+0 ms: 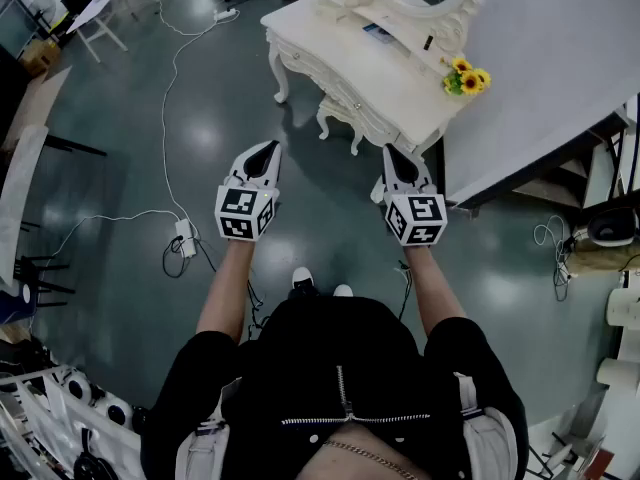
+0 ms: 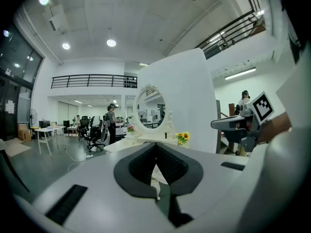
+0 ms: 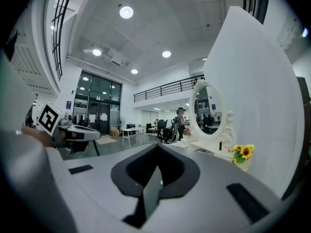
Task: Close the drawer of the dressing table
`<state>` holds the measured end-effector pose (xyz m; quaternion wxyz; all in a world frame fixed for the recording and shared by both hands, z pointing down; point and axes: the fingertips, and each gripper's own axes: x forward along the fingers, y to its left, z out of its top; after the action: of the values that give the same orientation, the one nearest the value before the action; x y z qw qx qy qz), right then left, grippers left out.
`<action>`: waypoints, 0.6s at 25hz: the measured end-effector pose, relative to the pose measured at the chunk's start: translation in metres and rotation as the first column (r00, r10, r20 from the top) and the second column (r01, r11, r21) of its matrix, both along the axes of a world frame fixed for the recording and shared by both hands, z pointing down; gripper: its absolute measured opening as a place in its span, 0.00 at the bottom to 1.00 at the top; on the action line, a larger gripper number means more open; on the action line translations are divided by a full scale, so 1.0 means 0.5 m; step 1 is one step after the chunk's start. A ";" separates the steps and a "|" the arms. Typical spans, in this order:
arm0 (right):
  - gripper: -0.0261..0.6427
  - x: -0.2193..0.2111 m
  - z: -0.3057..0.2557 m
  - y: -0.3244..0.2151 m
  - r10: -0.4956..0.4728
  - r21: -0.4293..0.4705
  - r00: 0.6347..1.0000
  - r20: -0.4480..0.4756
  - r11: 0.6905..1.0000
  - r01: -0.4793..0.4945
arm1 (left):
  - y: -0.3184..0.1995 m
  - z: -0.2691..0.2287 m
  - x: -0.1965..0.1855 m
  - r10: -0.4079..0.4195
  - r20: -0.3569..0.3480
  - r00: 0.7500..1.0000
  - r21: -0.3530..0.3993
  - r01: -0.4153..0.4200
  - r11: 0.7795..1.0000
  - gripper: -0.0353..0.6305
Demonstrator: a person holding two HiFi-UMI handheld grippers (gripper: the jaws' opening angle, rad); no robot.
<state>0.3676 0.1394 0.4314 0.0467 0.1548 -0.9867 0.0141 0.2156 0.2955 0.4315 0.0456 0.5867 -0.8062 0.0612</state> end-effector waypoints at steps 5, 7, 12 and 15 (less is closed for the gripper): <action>0.05 -0.031 0.003 0.020 -0.023 -0.014 0.999 0.022 1.000 0.023 | 0.009 0.007 -0.029 0.013 -0.002 1.000 0.001 -0.013 1.000 0.09; 0.05 -0.052 0.005 0.028 -0.020 -0.010 1.000 0.021 1.000 0.020 | 0.014 0.015 -0.049 0.020 -0.001 1.000 -0.004 -0.020 1.000 0.09; 0.05 -0.119 0.007 0.042 -0.018 -0.010 1.000 0.021 1.000 0.018 | 0.021 0.029 -0.112 0.037 -0.001 0.999 -0.010 -0.037 0.999 0.09; 0.05 -0.147 0.013 0.051 -0.008 -0.015 1.000 0.016 1.000 0.008 | 0.025 0.038 -0.141 0.045 -0.013 0.999 -0.010 -0.045 0.999 0.09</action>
<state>0.2940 0.1651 0.4376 0.0401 0.1503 -0.9876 0.0224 0.1449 0.3078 0.4505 0.0522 0.6047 -0.7923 0.0626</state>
